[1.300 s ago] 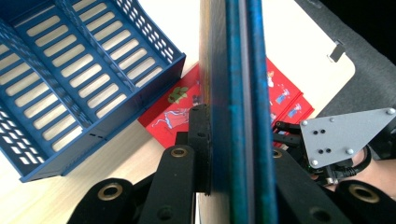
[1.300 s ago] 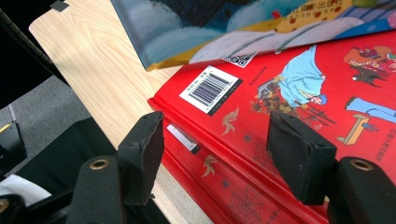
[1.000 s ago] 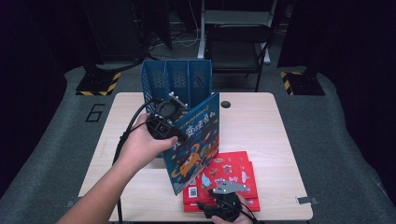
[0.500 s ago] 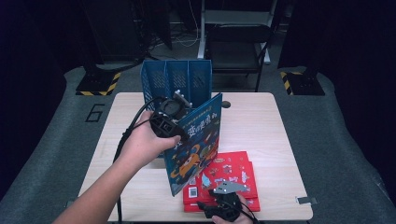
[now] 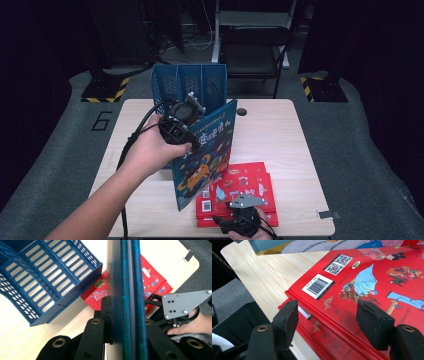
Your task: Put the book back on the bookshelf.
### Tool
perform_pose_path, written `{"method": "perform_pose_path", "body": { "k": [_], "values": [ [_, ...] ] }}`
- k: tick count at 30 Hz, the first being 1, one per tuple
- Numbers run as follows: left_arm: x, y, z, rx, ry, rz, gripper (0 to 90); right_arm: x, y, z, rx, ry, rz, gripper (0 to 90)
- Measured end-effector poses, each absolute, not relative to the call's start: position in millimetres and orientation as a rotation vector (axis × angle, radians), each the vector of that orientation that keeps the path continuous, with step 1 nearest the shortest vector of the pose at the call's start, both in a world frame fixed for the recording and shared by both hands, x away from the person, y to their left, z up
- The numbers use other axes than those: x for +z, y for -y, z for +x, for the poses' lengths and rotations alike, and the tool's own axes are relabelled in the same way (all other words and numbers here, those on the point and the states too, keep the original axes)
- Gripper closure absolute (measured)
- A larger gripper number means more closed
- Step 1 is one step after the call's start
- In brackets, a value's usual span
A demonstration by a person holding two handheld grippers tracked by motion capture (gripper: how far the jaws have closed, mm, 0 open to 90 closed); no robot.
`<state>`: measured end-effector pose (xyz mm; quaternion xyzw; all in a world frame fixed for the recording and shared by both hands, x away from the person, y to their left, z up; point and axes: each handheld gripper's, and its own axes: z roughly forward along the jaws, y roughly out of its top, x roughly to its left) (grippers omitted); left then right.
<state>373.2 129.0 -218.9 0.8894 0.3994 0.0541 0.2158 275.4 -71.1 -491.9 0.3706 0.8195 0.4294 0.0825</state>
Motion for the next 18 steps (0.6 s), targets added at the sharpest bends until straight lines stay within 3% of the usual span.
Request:
{"method": "perform_pose_path", "body": {
  "k": [18],
  "values": [
    [-203.4, -132.7, 370.1, 0.146, -1.123, 2.481, 82.6, -492.1, 69.9, 273.2, 1.241, -2.465, 1.038, 33.6]
  ]
}}
